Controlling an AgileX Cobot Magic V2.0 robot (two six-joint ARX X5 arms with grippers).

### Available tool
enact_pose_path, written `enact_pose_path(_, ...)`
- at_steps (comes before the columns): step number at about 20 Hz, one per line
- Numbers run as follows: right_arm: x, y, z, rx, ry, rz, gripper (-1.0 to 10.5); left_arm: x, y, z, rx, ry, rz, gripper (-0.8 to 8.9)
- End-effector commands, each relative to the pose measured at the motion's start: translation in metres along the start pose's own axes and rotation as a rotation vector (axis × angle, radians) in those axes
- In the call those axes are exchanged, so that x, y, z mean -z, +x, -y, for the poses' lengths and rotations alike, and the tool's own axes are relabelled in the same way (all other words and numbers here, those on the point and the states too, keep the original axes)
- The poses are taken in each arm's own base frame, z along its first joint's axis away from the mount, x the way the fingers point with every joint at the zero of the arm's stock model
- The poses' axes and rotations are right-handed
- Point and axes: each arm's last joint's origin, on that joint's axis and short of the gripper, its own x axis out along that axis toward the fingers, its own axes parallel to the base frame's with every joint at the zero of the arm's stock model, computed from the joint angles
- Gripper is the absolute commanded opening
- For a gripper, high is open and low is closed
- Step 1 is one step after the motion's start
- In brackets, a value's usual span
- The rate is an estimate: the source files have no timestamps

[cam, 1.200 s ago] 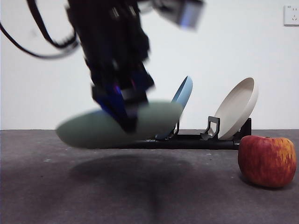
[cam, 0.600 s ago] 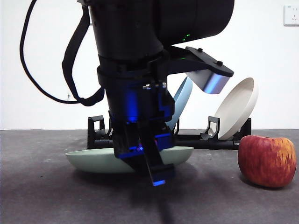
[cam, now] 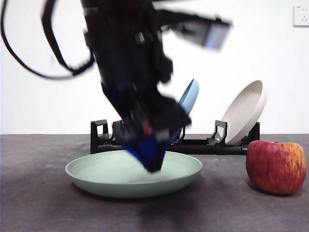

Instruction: Take the green plate from the plate rack,put the plate on the table,take the apple from the table,put the apple in the plate

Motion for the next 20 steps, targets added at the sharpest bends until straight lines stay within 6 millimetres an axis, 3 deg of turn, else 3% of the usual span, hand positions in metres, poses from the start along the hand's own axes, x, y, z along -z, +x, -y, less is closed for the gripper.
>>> enact_pose_path(1, -0.004, 0.003, 0.002, 0.0, 0.002, 0.003, 6.3, 0.004, -0.021, -0.009, 0.0, -0.06, 0.044, 3.91)
enact_pose_path(6, -0.025, 0.024, 0.015, 0.007, 0.007, -0.009, 6.3, 0.024, -0.096, -0.039, 0.116, -0.296, 0.272, 3.91)
enact_pose_path(10, -0.044, 0.061, 0.029, 0.071, -0.001, -0.108, 6.3, 0.047, -0.168, -0.068, 0.217, -0.448, 0.536, 3.91)
enact_pose_path(13, -0.052, 0.095, 0.032, 0.12, -0.045, -0.205, 6.8, 0.066, -0.211, -0.085, 0.251, -0.507, 0.694, 3.91)
enact_pose_path(16, -0.057, 0.123, 0.031, 0.126, -0.088, -0.245, 7.0, 0.082, -0.232, -0.093, 0.248, -0.54, 0.78, 3.9)
enact_pose_path(20, -0.057, 0.155, 0.032, 0.17, -0.119, -0.322, 7.0, 0.092, -0.238, -0.094, 0.262, -0.58, 0.783, 3.9)
